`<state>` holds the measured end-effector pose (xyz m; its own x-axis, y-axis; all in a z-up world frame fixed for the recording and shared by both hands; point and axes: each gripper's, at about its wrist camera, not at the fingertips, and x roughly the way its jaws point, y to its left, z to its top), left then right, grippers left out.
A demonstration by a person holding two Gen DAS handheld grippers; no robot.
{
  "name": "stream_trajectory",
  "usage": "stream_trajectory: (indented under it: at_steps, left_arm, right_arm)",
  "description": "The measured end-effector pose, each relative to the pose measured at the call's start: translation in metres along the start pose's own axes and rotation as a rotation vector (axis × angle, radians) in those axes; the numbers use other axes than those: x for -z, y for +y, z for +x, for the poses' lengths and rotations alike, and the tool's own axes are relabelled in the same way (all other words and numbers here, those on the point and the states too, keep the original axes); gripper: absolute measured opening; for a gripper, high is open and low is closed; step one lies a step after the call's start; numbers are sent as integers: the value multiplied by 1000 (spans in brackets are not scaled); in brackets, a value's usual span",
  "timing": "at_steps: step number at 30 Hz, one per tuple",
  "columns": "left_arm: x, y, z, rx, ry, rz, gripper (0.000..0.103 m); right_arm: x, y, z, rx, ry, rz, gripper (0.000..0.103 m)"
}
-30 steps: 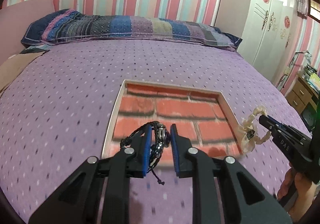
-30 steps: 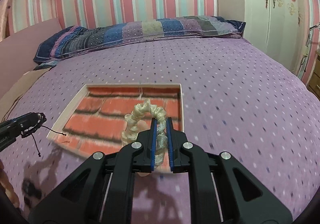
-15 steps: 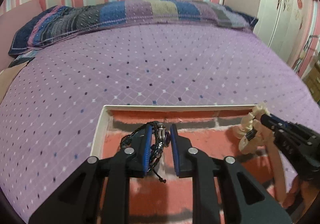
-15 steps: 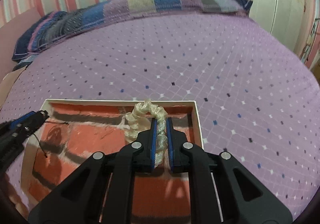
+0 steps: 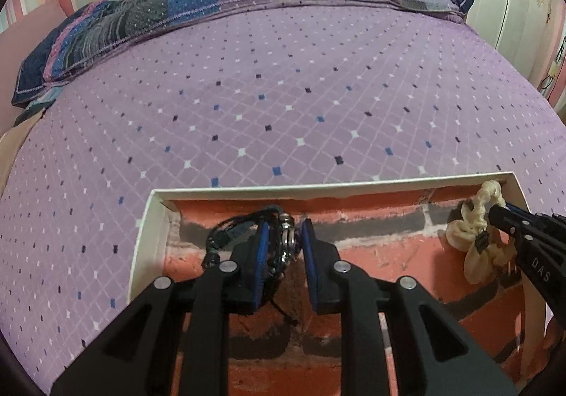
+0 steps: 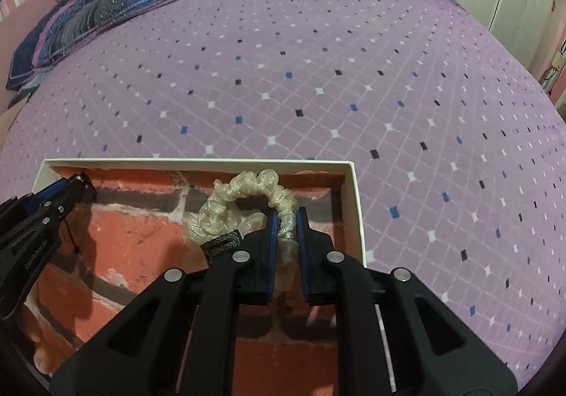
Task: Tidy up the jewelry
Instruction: 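Carry both items into the brick tray and open both tools, then withdraw both tools from the tray back over the bed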
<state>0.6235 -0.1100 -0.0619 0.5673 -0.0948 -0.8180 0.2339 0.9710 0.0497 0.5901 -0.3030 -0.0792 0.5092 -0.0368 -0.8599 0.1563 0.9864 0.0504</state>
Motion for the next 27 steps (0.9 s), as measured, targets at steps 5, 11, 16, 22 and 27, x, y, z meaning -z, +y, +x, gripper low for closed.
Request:
stream_trajectory:
  at_steps: [5,11,16,22,27]
  left_arm:
    - [2,0,0,2,5,1,20]
    - [5,6,-14,-5,-27,-12,44]
    - [9,13,-39,28,-62,-30,45]
    - [23,24,-99,54,-149,-49,67]
    - [55,44,-158,49,-213,-44,80]
  right_arm:
    - [3,-1,4,3,10,0,13]
    - [3,-1,-2,-23,2,9,36]
    - [8,1,-24,-69,-44,14,51]
    - [22,-1,-62,-73,-118,20,80]
    - [50,-12,-108,-74,-187,25,99]
